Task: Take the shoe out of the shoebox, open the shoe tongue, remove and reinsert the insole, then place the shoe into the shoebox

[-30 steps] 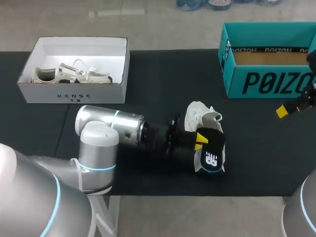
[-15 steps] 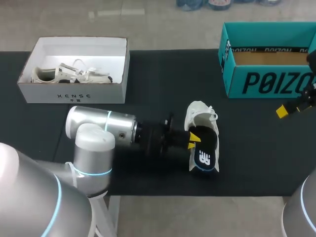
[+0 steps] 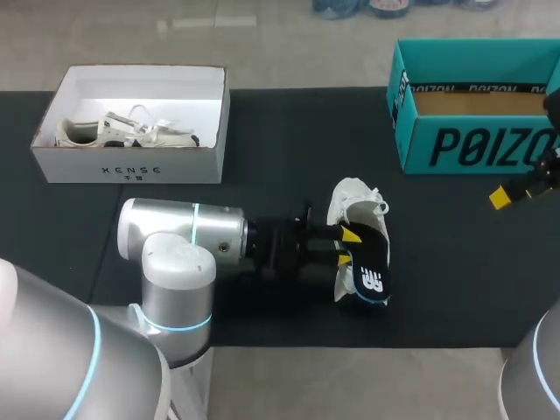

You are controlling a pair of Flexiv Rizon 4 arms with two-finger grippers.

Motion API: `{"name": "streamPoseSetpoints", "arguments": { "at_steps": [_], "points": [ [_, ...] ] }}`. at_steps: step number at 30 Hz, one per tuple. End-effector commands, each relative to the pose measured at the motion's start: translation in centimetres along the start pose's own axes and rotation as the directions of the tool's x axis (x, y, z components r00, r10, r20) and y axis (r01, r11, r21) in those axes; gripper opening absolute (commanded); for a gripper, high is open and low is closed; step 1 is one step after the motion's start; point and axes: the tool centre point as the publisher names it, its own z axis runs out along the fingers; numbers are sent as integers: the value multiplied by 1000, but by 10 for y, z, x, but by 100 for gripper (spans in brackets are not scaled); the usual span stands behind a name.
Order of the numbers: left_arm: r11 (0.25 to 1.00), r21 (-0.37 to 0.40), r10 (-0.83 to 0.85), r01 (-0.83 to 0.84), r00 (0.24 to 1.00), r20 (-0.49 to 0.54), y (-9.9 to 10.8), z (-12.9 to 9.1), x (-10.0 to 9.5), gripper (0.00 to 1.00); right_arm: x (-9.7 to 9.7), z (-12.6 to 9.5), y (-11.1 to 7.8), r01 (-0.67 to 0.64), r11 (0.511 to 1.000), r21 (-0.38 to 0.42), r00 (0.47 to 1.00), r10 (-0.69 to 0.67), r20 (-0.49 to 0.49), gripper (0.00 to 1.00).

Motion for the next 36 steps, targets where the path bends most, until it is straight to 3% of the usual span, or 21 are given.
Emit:
{"name": "streamPoseSetpoints", "arguments": {
  "at_steps": [1, 7, 11, 19, 22, 23, 36],
  "points": [
    [1000, 2, 13, -13, 1000, 15, -7, -8, -6, 57, 0, 1, 0, -1, 1000, 2, 1000, 1, 2, 100],
    [999, 17, 31, -32, 999, 26, -13, -10, -13, 45, 0, 1, 0, -1, 1000, 2, 1000, 1, 2, 100],
    [999, 42, 20, -20, 1000, 11, -16, -8, -8, 37, 0, 1, 0, -1, 1000, 2, 1000, 1, 2, 100],
    [996, 84, -18, 18, 1000, -3, -22, 3, 5, 41, 0, 1, 0, -1, 1000, 2, 1000, 1, 2, 100],
    [996, 91, -22, 21, 1000, 14, -21, 3, 5, 29, 0, 1, 0, -1, 1000, 2, 1000, 1, 2, 100],
    [996, 91, -23, 21, 1000, 20, -21, 3, 4, 0, 0, 1, 0, -1, 1000, 2, 1000, 1, 2, 100],
    [994, 108, -25, 22, 999, 24, -19, 4, 0, 0, 0, 1, 0, -1, 1000, 2, 1000, 1, 2, 100]
  ]
}}
